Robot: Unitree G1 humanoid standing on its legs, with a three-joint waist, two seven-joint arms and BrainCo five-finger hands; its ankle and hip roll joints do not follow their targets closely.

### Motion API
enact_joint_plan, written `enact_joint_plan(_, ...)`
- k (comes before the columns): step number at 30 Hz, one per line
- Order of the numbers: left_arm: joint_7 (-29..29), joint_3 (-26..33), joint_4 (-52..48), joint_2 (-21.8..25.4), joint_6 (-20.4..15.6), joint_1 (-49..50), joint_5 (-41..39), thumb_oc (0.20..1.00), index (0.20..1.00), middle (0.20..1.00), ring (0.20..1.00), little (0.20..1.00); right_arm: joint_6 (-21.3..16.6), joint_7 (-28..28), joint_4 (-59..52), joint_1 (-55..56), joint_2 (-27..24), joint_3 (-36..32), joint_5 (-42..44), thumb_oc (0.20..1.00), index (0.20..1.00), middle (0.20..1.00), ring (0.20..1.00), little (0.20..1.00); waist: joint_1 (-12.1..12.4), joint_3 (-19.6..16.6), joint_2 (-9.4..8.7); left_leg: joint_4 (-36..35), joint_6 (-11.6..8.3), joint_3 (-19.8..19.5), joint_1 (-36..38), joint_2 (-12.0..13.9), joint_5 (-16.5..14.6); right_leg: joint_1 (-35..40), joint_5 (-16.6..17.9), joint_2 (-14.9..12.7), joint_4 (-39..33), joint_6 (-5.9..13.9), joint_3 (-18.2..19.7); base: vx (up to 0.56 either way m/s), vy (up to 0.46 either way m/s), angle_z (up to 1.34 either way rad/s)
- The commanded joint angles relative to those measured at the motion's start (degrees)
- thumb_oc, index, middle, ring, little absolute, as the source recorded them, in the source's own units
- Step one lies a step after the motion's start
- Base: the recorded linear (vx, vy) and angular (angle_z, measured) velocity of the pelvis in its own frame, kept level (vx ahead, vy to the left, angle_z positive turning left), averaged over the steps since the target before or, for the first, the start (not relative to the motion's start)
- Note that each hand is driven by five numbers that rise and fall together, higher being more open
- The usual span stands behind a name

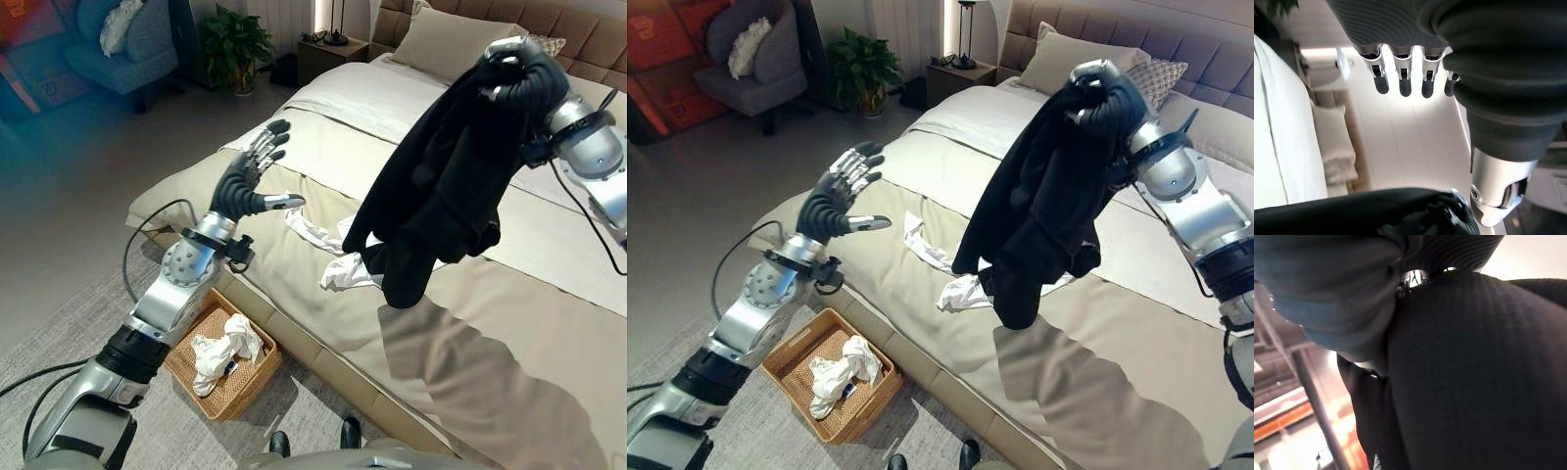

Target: Pick up clothes into the bucket

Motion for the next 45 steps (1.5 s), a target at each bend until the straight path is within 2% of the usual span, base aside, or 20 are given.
enact_joint_plan(1, -0.25, -3.74, 5.18, -0.98, -1.19, -6.08, 0.01, 1.000, 1.000, 1.000, 1.000, 1.000, -1.64, 1.10, -3.84, -2.87, -1.00, -2.86, 3.27, 0.200, 0.200, 0.200, 0.200, 0.200, 0.96, -5.51, -2.69, 4.04, -1.12, -0.04, 0.98, 1.31, -7.10, 0.23, -2.68, -5.05, 4.67, 6.14, 0.21, 0.00, 0.000, 0.00)
enact_joint_plan(11, -2.65, -11.99, 8.30, -5.02, 0.71, -11.74, -3.19, 1.000, 1.000, 1.000, 1.000, 1.000, -2.24, 4.14, -15.35, -0.79, 1.55, -1.75, 5.13, 0.200, 0.200, 0.200, 0.200, 0.200, 0.41, -5.92, -2.35, 2.96, -1.17, 0.40, 1.90, 1.51, -6.38, 1.01, -2.23, -4.97, 3.98, 6.39, 0.02, 0.00, 0.000, 0.00)
enact_joint_plan(18, -5.79, -18.38, 7.89, -5.36, 2.53, -15.66, -5.84, 1.000, 1.000, 1.000, 1.000, 1.000, -3.01, 4.23, -21.26, -1.68, 5.33, -1.33, 6.10, 0.200, 0.200, 0.200, 0.200, 0.200, 0.03, -5.87, -1.84, 2.63, -1.09, 0.26, 2.53, 1.48, -6.25, 1.68, -2.20, -4.98, 3.71, 6.49, 0.04, 0.00, 0.000, 0.00)
enact_joint_plan(24, -5.55, -19.28, 10.16, -8.45, 3.02, -16.28, -2.94, 1.000, 1.000, 1.000, 1.000, 1.000, -3.48, 4.70, -25.52, -2.03, 8.67, -1.90, 5.86, 0.200, 0.200, 0.200, 0.200, 0.200, 0.01, -5.90, -1.75, 2.62, -0.97, -0.06, 2.63, 1.37, -6.23, 1.96, -2.38, -5.02, 3.73, 6.41, -0.14, 0.00, 0.000, 0.00)
enact_joint_plan(28, -7.67, -21.73, 10.29, -10.07, 4.23, -16.77, -8.38, 1.000, 1.000, 1.000, 1.000, 1.000, -3.61, 5.05, -26.61, -2.62, 10.30, -1.27, 7.26, 0.200, 0.200, 0.200, 0.200, 0.200, -0.21, -5.88, -1.68, 2.61, -0.96, 0.00, 2.58, 1.34, -6.06, 1.96, -2.24, -5.11, 3.72, 6.41, -0.19, 0.00, 0.000, 0.00)
enact_joint_plan(32, -8.38, -23.89, 9.90, -9.35, 5.34, -18.29, -10.88, 1.000, 1.000, 1.000, 1.000, 1.000, -3.62, 5.51, -28.17, -2.91, 10.69, -0.25, 8.51, 0.200, 0.200, 0.200, 0.200, 0.200, -0.33, -5.87, -1.52, 2.45, -0.99, -0.07, 2.56, 1.39, -5.81, 1.94, -2.05, -5.19, 3.73, 6.40, -0.29, 0.00, 0.000, 0.00)
enact_joint_plan(35, -7.35, -23.35, 10.49, -9.67, 5.18, -19.03, -7.45, 1.000, 1.000, 1.000, 1.000, 1.000, -3.90, 6.01, -29.84, -1.73, 11.32, -1.25, 10.07, 0.200, 0.200, 0.200, 0.200, 0.200, -0.29, -5.75, -1.59, 2.26, -0.99, -0.29, 2.49, 1.39, -5.60, 1.93, -1.98, -5.18, 3.59, 6.41, -0.47, 0.00, 0.000, 0.00)
enact_joint_plan(39, -4.92, -20.62, 13.92, -13.40, 4.78, -18.19, -2.15, 1.000, 1.000, 1.000, 1.000, 1.000, -4.23, 6.46, -32.49, 0.33, 12.80, -4.33, 10.86, 0.200, 0.200, 0.200, 0.200, 0.200, -0.32, -5.45, -1.85, 1.96, -0.98, -0.54, 2.15, 1.35, -5.25, 1.79, -1.97, -5.22, 3.54, 6.37, -0.76, -0.02, 0.000, 0.03)
enact_joint_plan(42, -5.15, -20.39, 15.30, -15.36, 4.89, -17.68, -2.99, 1.000, 1.000, 1.000, 1.000, 1.000, -4.82, 6.17, -33.01, 1.01, 14.27, -5.88, 11.32, 0.200, 0.200, 0.200, 0.200, 0.200, -0.52, -5.38, -1.83, 1.82, -0.91, -0.50, 2.03, 1.36, -5.15, 1.59, -1.85, -5.26, 3.51, 6.45, -0.87, -0.01, 0.002, 0.02)
enact_joint_plan(45, -7.79, -22.19, 13.77, -14.63, 5.35, -18.25, -8.09, 1.000, 1.000, 1.000, 1.000, 1.000, -4.92, 6.16, -32.78, 0.81, 14.86, -6.05, 12.28, 0.200, 0.200, 0.200, 0.200, 0.200, -0.80, -5.36, -1.61, 1.72, -0.89, -0.32, 2.12, 1.26, -5.16, 1.60, -1.68, -5.29, 3.36, 6.49, -0.72, 0.00, 0.000, 0.00)
